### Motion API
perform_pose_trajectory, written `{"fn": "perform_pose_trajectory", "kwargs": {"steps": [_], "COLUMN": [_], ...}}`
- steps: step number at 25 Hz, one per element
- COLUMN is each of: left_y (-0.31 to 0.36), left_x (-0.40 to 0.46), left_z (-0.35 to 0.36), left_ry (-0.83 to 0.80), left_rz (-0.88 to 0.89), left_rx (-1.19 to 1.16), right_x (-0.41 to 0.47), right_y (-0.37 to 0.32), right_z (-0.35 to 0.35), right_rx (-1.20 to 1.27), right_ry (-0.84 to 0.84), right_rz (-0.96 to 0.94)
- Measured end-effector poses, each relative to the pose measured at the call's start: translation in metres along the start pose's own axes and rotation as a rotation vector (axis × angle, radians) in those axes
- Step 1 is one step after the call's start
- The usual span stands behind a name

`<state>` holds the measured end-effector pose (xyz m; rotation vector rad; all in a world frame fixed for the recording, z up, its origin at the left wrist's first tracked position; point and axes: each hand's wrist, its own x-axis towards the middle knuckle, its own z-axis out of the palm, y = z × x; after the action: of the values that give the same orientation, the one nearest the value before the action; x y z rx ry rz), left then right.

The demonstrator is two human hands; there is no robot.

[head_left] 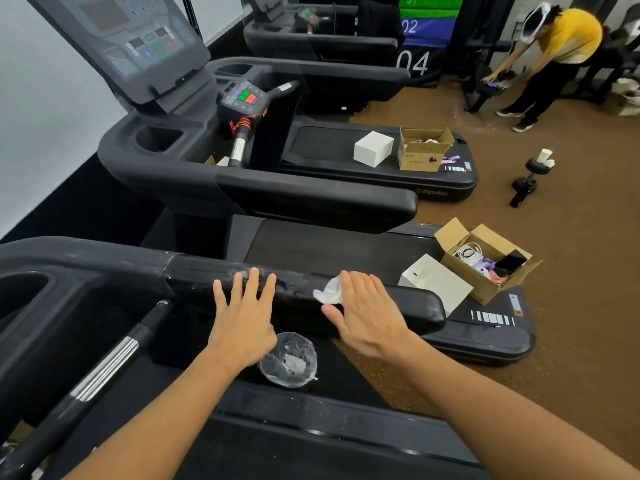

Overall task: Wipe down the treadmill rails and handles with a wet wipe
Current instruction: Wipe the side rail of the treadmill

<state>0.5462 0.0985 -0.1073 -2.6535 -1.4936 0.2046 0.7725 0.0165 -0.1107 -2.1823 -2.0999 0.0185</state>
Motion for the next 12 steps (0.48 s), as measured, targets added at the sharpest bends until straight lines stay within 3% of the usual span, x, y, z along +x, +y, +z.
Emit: {"fn": "perform_pose_trajectory", "kwargs": {"steps": [7, 10, 12], "left_y": [0.008, 0.007, 0.007], "left_x": [0.009, 0.011, 0.014], "left_z": [-0.013, -0.014, -0.016], "left_ry": [-0.125, -0.164, -0.18], "left_rz": [-0.073, -0.083, -0.079], "left_rx": [-0.09, -0.098, -0.098], "right_x": [-0.052, -0.056, -0.047], "right_y": [0.101, 0.113, 0.104], "right_z": [-0.015, -0.012, -0.013], "right_rx": [0.104, 0.272, 0.194], "right_ry": [-0.069, -0.115, -0.083], "right_rz": [0.145, 0.186, 0.185]}}
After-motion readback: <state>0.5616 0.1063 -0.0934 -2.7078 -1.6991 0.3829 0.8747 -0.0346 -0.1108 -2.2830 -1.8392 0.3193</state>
